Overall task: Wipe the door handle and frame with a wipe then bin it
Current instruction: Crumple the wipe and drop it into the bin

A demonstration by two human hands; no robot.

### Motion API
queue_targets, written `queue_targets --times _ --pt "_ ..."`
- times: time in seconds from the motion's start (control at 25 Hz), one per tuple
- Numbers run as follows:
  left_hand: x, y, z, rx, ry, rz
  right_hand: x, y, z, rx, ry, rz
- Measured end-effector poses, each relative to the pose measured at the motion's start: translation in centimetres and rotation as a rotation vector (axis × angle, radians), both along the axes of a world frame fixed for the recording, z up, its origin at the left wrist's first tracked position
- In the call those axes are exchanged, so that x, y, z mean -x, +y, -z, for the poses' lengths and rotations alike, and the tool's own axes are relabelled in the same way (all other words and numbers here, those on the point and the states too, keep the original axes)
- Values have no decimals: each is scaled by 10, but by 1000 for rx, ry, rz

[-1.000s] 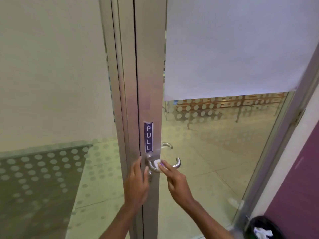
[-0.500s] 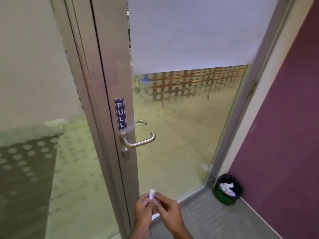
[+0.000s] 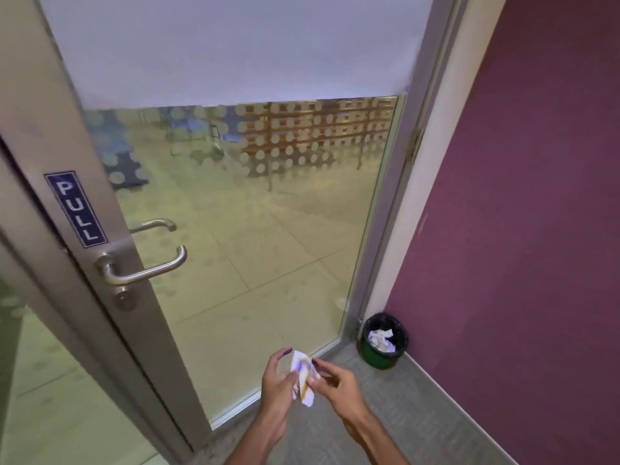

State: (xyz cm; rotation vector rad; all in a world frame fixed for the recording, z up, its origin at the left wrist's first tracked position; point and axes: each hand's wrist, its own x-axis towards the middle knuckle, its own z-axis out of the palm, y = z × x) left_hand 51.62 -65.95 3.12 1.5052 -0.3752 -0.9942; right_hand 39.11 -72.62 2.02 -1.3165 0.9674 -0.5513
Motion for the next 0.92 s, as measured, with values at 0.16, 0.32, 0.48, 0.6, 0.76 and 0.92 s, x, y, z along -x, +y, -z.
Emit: queue_targets --times 0.16,0.32,0.48,0.6,0.76,0.92 --pt "52 -50 -4 8 -24 56 50 -43 1 73 47 -36" --pt "88 -94 5 -14 -106 148 85 -78 2 128 133 41" --pt "111 -143 14 -79 -193 263 110 -117 4 130 203 126" --pt "120 -178 24 -112 -204 361 119 -149 10 125 256 214" --pt "123 -235 31 -146 -146 419 121 -199 13 204 383 261" --pt "111 -305 30 -212 -75 342 109 -260 17 294 454 137"
